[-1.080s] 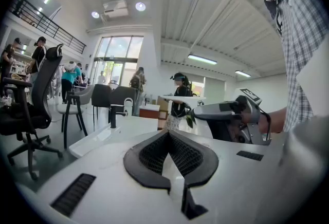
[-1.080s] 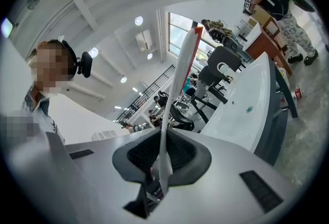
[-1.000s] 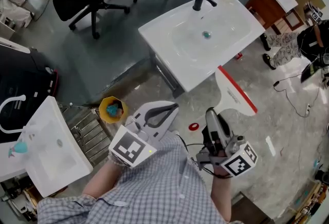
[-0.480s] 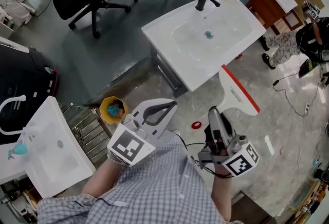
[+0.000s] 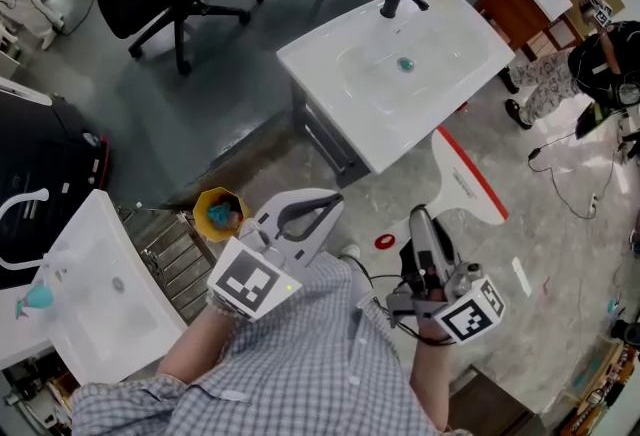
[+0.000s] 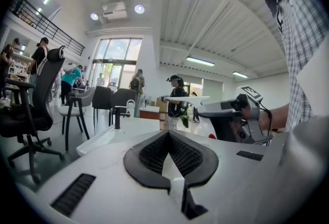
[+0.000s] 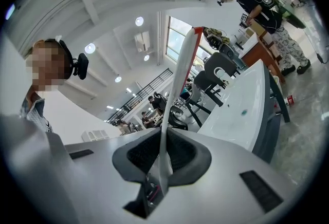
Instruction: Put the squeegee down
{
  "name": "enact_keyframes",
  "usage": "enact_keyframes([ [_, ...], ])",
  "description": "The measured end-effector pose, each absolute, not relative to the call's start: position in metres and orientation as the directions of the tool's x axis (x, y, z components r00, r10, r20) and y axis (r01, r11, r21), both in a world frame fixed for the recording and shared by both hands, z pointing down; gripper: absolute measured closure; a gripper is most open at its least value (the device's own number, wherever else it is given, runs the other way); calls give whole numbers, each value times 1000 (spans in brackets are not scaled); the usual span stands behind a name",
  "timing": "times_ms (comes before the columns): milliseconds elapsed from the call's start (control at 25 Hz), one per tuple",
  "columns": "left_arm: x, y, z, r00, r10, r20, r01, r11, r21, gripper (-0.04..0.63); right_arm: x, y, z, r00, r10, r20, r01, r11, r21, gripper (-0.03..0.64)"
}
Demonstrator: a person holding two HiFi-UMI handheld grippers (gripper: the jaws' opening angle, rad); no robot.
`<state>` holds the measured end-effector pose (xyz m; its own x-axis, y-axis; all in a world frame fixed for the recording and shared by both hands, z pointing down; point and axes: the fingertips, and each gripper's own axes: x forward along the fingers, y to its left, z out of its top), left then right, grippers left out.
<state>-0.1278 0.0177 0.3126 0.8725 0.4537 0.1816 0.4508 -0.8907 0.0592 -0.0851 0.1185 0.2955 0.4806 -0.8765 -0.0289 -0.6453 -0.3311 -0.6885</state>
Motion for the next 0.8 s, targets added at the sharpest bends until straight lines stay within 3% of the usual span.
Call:
enact_keyframes([
  [440,-104,31,315,885,428,183,425,-903,54,591,-59,136,300,458,-889,-33,-671,-321,-669,583],
  [800,-50,48,319,917,346,200,342,-938,56,591,-3,141,306,320,-947,-30,-701,-215,-679,583],
])
